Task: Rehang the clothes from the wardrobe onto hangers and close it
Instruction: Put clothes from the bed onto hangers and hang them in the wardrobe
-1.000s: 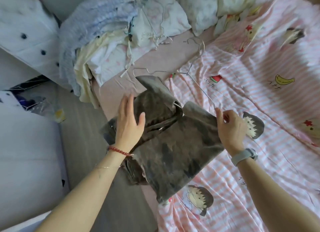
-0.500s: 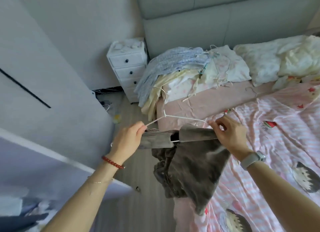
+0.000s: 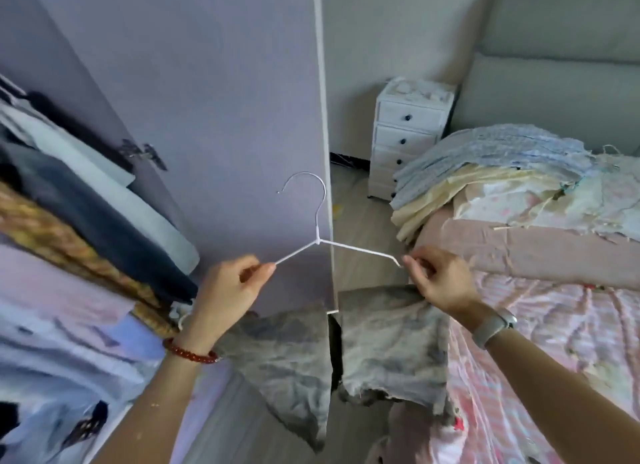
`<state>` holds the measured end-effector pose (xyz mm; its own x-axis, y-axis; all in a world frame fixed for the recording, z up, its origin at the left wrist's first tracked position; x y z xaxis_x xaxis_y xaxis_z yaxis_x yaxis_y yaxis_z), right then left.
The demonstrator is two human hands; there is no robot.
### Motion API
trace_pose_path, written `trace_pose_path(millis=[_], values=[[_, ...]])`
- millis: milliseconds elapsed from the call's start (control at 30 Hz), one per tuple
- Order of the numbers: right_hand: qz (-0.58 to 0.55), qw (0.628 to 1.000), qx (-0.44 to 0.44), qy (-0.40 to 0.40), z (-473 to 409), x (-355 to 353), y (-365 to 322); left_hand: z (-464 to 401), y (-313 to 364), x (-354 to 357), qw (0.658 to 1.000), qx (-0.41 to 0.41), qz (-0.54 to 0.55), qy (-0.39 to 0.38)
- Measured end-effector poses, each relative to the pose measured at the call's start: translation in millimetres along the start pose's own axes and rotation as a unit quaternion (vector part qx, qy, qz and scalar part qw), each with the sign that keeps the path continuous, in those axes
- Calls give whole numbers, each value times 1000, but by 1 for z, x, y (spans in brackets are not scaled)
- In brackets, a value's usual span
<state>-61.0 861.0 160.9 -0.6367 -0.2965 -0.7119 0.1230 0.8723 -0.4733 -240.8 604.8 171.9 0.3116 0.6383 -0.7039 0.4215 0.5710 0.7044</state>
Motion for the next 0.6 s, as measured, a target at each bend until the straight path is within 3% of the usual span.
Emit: trace_pose_path(millis=[133,233,400,600], values=[[-91,978,-43,-183,6,80,-80,57,-56,-89,987,-16,-85,138],[-144,946,-83,-278,13,131,-146,103,-96,-147,965,-46,-134,219],[-160,899,-210,-350,27,184,-282,179,-148,-241,922,-95,-121,354],[-219,813,-316,-438,45,222,-435,268,-220,-328,829,-237,-89,499]])
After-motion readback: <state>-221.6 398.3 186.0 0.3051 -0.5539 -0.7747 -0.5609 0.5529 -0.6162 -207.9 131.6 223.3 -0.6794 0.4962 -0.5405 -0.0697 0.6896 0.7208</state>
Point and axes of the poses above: each hand's wrist, its own z-axis away from the middle knuckle, its own x-axis out of the palm, y = z × x, the point moved 10 cm from there along -z, towards the middle knuckle, and after that the axes turned 7 degrees about -x, right-handed, at the moved point
